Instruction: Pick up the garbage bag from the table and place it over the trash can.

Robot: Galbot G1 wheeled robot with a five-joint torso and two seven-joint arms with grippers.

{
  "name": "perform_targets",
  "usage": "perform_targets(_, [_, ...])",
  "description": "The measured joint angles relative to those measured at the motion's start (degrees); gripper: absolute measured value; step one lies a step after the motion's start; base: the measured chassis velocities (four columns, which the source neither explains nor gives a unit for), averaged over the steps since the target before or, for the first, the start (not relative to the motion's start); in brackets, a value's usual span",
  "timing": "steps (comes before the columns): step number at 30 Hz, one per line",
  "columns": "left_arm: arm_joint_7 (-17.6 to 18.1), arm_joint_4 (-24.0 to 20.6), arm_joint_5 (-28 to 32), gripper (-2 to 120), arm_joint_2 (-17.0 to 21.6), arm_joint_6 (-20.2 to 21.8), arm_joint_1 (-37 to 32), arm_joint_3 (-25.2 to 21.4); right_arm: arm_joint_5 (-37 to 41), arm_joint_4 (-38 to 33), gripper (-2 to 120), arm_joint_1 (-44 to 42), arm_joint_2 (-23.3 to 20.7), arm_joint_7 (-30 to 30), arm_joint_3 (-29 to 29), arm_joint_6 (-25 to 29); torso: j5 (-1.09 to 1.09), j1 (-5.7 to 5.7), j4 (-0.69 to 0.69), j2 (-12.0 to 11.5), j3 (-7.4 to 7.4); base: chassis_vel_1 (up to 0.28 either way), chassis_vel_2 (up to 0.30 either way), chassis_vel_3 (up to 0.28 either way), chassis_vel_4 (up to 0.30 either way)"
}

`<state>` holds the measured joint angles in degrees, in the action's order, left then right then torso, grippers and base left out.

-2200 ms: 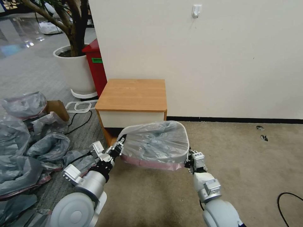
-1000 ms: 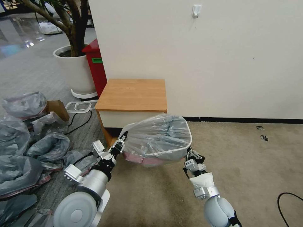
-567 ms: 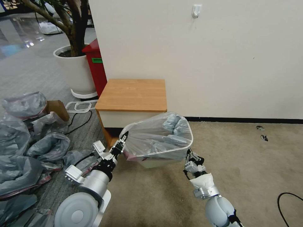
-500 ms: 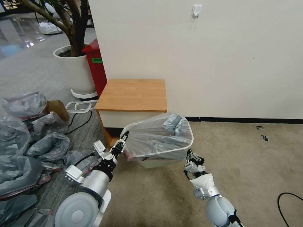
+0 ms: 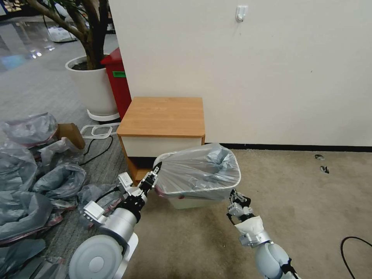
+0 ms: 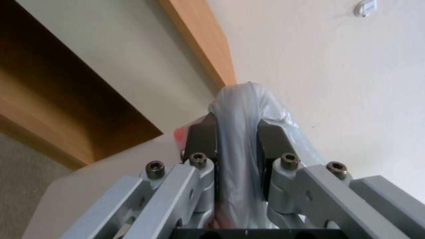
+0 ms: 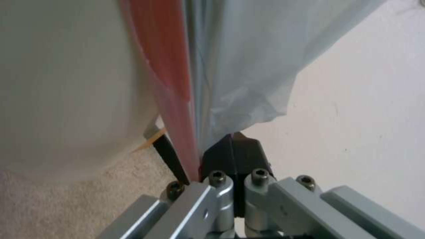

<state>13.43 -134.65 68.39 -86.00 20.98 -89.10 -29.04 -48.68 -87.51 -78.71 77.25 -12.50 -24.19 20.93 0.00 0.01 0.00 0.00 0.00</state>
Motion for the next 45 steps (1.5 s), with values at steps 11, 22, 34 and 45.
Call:
perform_targets(11, [-0.1, 1.6, -3.1, 12, 0.9, 0.0, 0.2, -0.1, -1.9, -1.9, 2, -1.3, 0.0, 0.4, -1.4, 0.9, 0.00, 0.00, 0.01, 0.0, 0.00, 0.000, 0.000, 0.000, 0.000])
perform_targets(22, [0.8, 5.0, -9.6, 10, 6.2, -0.8, 2.2, -0.7, 17.5, -10.3, 43, -7.7, -0.7, 5.9, 0.1, 1.0, 0.00, 0.00, 0.01, 0.0, 0.00, 0.000, 0.000, 0.000, 0.000])
perform_targets(34, [-0.7, 5.9, -16.5, 10, 9.2, -0.7, 1.7, 0.5, 32.8, -15.5, 89, -10.7, -1.3, 7.7, -3.8, 1.6, 0.01, 0.00, 0.00, 0.0, -0.01, 0.000, 0.000, 0.000, 0.000])
perform_targets(45, [-7.3, 7.3, -41.2, 10, 14.4, -1.1, -0.6, 3.9, 48.0, -40.6, 82, -7.4, -12.1, 10.3, 1.0, -12.8, 0.00, 0.00, 0.00, 0.0, 0.00, 0.000, 0.000, 0.000, 0.000])
